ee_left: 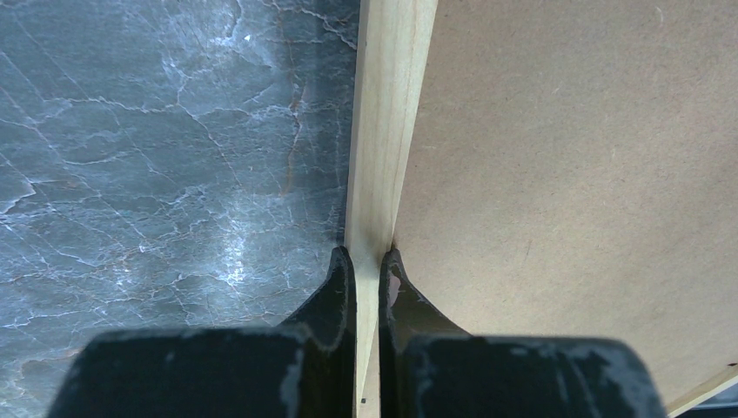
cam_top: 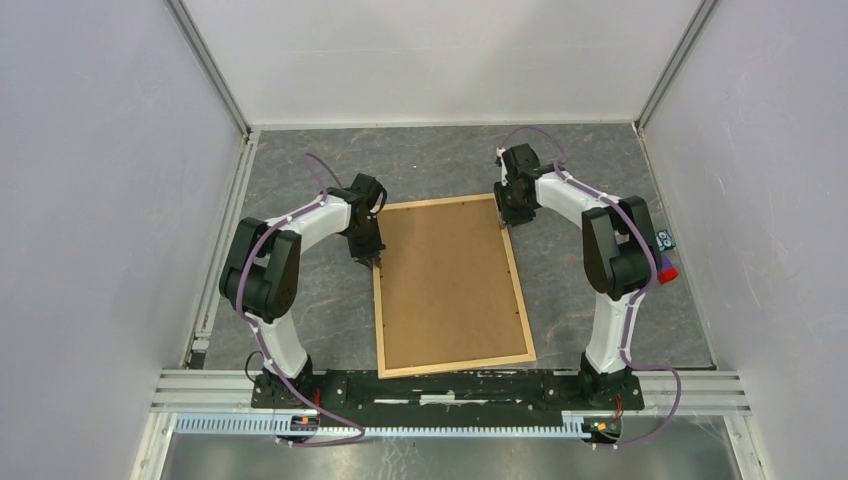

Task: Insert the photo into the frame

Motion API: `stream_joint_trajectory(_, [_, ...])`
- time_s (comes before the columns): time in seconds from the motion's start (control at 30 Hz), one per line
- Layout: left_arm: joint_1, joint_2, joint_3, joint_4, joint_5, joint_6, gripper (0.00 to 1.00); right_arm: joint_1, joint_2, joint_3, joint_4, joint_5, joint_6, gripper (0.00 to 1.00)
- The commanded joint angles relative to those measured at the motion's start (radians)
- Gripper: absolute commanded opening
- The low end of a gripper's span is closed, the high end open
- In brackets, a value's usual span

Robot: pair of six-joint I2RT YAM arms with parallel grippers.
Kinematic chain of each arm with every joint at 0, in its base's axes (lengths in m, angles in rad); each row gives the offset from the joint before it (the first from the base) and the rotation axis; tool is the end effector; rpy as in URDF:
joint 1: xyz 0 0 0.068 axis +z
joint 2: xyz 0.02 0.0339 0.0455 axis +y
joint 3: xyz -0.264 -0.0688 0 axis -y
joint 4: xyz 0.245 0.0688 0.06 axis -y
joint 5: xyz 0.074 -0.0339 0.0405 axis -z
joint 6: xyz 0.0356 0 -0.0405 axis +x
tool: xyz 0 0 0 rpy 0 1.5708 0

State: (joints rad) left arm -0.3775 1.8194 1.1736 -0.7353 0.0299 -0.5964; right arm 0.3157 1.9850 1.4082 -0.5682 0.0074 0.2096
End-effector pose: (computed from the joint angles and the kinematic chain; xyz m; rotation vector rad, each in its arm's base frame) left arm 0.3132 -0.1254 0.1622 -0.3216 2.9656 -0.1722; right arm 0.3894 0.1269 0.1720 -0.1423 2.7212 0.1432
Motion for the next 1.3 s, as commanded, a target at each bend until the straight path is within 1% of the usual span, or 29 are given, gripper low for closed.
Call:
stream_joint_trajectory(0.0, [-0.014,0.057,-0.012,0.042,-0.027,-0.014,0.02,-0.003,0.042,0.017,-0.022,0.072,-0.001,0.38])
stream_joint_trajectory(0.13, [-0.014,0.058,-0.012,0.042,-0.026,-0.011,0.02,-0.004,0.057,0.014,-0.037,0.144,0.003,0.38])
stream_joint_trajectory(0.23, [-0.013,0.059,-0.011,0.040,-0.027,-0.011,0.02,-0.003,0.066,0.008,-0.035,0.151,0.006,0.38])
stream_joint_trajectory(0.37, [-0.015,0.059,-0.010,0.036,-0.027,-0.008,0.02,-0.003,0.088,0.012,-0.033,0.129,0.005,0.38])
stream_joint_trajectory(0.43, [-0.017,0.059,-0.008,0.033,-0.051,-0.007,0.02,-0.004,0.100,0.017,-0.030,0.104,0.003,0.39])
stream_joint_trajectory(0.67, [-0.023,0.061,-0.003,0.031,-0.058,0.000,0.02,-0.009,0.134,0.026,-0.029,0.019,-0.001,0.40])
stream_joint_trajectory(0.73, [-0.025,0.063,-0.003,0.030,-0.056,0.001,0.02,-0.017,0.142,0.026,-0.019,-0.059,-0.005,0.40])
stream_joint_trajectory(0.83, [-0.026,0.065,-0.003,0.031,-0.058,0.001,0.02,-0.020,0.101,0.003,0.042,-0.279,-0.019,0.44])
stream_joint_trajectory(0.87, [-0.026,0.065,-0.003,0.030,-0.058,0.001,0.02,-0.020,0.072,-0.004,0.061,-0.325,-0.016,0.46])
stream_joint_trajectory(0.9, [-0.025,0.066,-0.002,0.030,-0.058,0.001,0.02,-0.021,0.047,-0.005,0.072,-0.328,-0.010,0.48])
stream_joint_trajectory(0.97, [-0.025,0.065,-0.003,0.031,-0.058,0.002,0.02,-0.028,-0.003,0.006,0.060,-0.265,-0.008,0.51])
stream_joint_trajectory(1.07, [-0.025,0.064,-0.003,0.031,-0.059,0.001,0.02,-0.033,-0.051,0.031,0.009,-0.113,-0.010,0.52])
stream_joint_trajectory(1.17, [-0.027,0.064,-0.002,0.030,-0.057,0.001,0.02,-0.033,-0.062,0.032,-0.016,-0.036,-0.017,0.49])
stream_joint_trajectory(1.27, [-0.027,0.064,-0.003,0.030,-0.058,0.001,0.02,-0.032,-0.052,0.031,-0.018,-0.014,-0.022,0.44])
